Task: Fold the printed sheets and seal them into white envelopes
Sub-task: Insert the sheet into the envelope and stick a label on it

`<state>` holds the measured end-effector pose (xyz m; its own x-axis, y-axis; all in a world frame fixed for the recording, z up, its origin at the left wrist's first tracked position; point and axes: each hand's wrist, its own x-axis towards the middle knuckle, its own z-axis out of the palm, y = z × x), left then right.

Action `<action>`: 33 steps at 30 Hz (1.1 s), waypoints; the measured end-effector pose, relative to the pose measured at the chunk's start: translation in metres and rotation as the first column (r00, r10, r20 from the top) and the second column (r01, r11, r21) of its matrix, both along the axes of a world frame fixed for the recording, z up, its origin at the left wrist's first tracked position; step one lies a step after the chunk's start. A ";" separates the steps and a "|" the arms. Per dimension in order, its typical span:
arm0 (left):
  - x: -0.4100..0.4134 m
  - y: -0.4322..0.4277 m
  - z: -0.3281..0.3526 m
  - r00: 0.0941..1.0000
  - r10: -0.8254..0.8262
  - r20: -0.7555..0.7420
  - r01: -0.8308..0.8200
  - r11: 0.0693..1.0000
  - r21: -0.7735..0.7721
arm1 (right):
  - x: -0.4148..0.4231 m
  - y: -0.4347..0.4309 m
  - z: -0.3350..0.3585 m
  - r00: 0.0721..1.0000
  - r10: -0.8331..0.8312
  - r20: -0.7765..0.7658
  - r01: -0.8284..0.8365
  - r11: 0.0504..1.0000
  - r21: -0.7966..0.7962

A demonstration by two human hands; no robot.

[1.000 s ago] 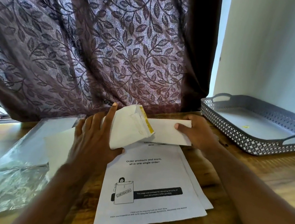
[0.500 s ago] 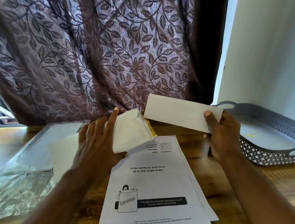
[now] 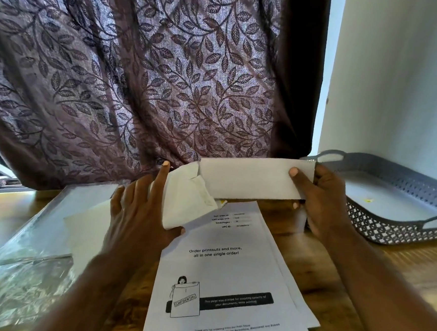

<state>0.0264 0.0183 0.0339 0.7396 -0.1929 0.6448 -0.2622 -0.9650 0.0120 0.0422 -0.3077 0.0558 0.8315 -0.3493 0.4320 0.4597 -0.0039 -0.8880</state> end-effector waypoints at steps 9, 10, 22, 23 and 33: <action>0.003 -0.011 -0.004 0.998 -0.057 0.003 0.057 0.995 0.080 | 0.000 0.016 -0.001 0.962 0.238 -0.135 -0.246 0.968 -0.047; 0.003 -0.013 -0.004 0.998 -0.063 0.012 0.061 0.994 0.090 | 0.000 0.018 -0.001 0.969 0.202 -0.141 -0.216 0.972 -0.096; -0.007 -0.035 -0.006 0.987 -0.144 0.076 0.135 0.985 0.109 | -0.023 0.068 -0.005 0.982 0.165 -0.094 -0.186 0.933 -0.308; -0.008 -0.035 -0.005 0.986 -0.142 0.081 0.133 0.985 0.108 | -0.025 0.068 -0.004 0.979 0.177 -0.105 -0.202 0.922 -0.330; -0.008 -0.031 -0.002 0.993 -0.108 0.056 0.105 0.993 0.054 | -0.036 0.056 0.011 0.910 0.401 -0.103 -0.414 0.885 -0.214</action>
<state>0.0186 -0.0125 0.0316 0.6739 -0.3022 0.6742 -0.3624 -0.9304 -0.0549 0.0061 -0.2515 0.0667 0.9037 0.1271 0.4089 0.4155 -0.0294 -0.9091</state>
